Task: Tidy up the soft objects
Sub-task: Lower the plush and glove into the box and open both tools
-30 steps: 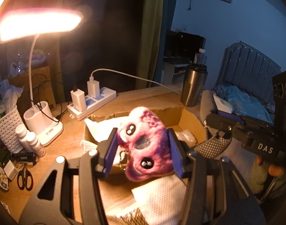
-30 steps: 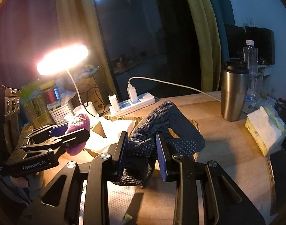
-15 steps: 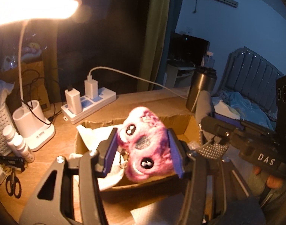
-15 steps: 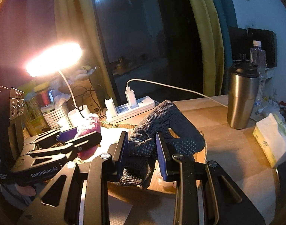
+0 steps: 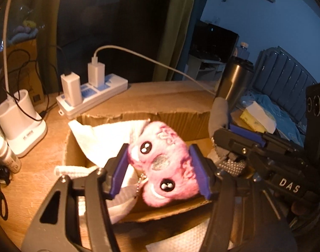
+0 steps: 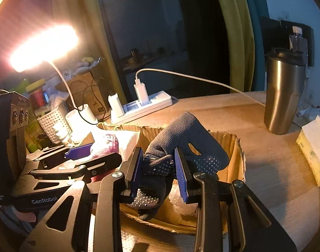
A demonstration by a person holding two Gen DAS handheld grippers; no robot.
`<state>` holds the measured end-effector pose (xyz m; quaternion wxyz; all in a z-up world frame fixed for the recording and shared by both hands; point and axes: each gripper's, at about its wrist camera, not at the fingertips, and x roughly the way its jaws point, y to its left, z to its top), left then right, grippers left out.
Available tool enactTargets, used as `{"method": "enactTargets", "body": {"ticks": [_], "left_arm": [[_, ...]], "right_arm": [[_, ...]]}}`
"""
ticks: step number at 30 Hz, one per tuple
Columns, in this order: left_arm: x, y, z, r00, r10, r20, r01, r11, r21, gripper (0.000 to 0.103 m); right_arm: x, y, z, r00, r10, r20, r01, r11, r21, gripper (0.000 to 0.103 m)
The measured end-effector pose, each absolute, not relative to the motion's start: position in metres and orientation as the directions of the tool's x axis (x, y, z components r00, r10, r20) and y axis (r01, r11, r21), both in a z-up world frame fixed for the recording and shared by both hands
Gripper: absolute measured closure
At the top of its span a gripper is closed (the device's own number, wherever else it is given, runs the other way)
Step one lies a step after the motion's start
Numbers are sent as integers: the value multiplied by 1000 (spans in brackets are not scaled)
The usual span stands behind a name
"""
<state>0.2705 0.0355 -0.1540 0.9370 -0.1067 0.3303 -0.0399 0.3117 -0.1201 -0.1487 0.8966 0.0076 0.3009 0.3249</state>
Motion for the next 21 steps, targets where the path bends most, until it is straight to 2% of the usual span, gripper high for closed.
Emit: {"method": "enactTargets", "body": {"ticks": [4,6,7,11,21], "left_arm": [[270,39,-154,770,-148,-621,-1,972,-234,41],[268,42,-152,773,-145,-617,-7,972,-236,33],[267,43,-152,775,-145,-615,-8,971,-239,29],[263,46,-147,783,-130,-608,-28,970,-243,25],[236,62,-121,828,-84,-554,-71,965,-252,25]], "right_arm": [[313,-115,-151,582,600,-549,-594,775,218,70],[312,-113,-151,577,603,-550,-599,771,217,67],[312,-113,-150,577,603,-552,-599,771,216,64],[310,-116,-146,590,587,-555,-579,786,216,46],[284,-117,-126,628,569,-531,-579,798,170,43]]}}
